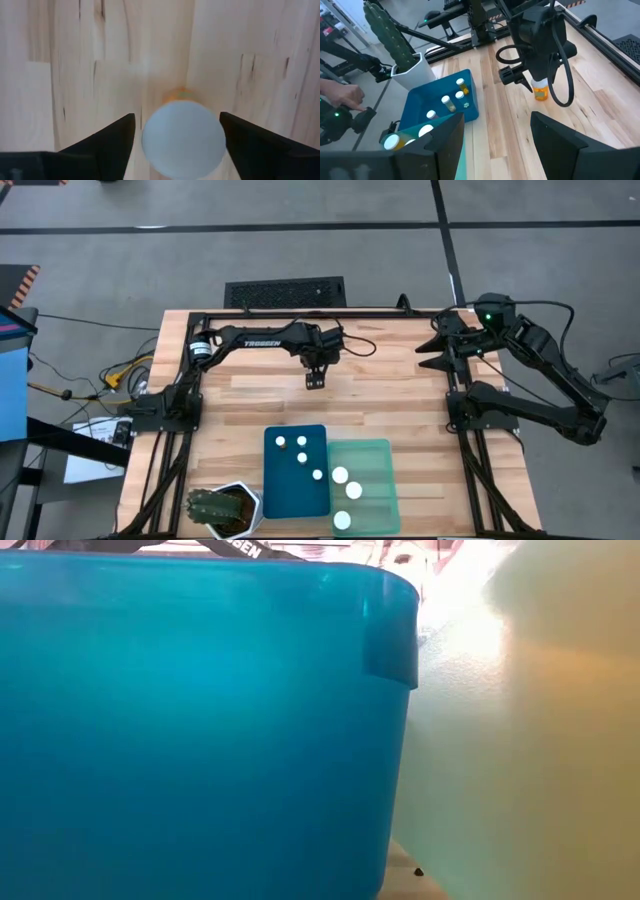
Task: Pick and place medicine bottles into bin by pill shape (circle, oval)
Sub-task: Put the large orange pill bottle into the green bin
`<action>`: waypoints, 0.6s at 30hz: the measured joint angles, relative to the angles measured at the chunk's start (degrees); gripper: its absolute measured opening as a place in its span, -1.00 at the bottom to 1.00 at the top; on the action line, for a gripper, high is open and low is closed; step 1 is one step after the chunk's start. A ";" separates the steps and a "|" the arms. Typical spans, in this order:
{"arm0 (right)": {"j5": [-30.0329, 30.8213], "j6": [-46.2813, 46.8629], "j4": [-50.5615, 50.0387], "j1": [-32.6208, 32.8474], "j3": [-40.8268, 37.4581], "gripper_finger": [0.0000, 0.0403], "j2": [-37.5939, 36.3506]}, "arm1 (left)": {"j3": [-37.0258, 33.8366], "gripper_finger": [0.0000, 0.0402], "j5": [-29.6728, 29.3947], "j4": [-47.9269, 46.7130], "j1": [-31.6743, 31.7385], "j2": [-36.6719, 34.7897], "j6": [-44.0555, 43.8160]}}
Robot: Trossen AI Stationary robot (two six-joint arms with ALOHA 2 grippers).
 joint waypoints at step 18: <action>0.10 0.04 0.02 0.00 0.00 0.19 -0.01 | 0.47 0.13 -0.43 -0.91 -1.36 -0.82 -3.12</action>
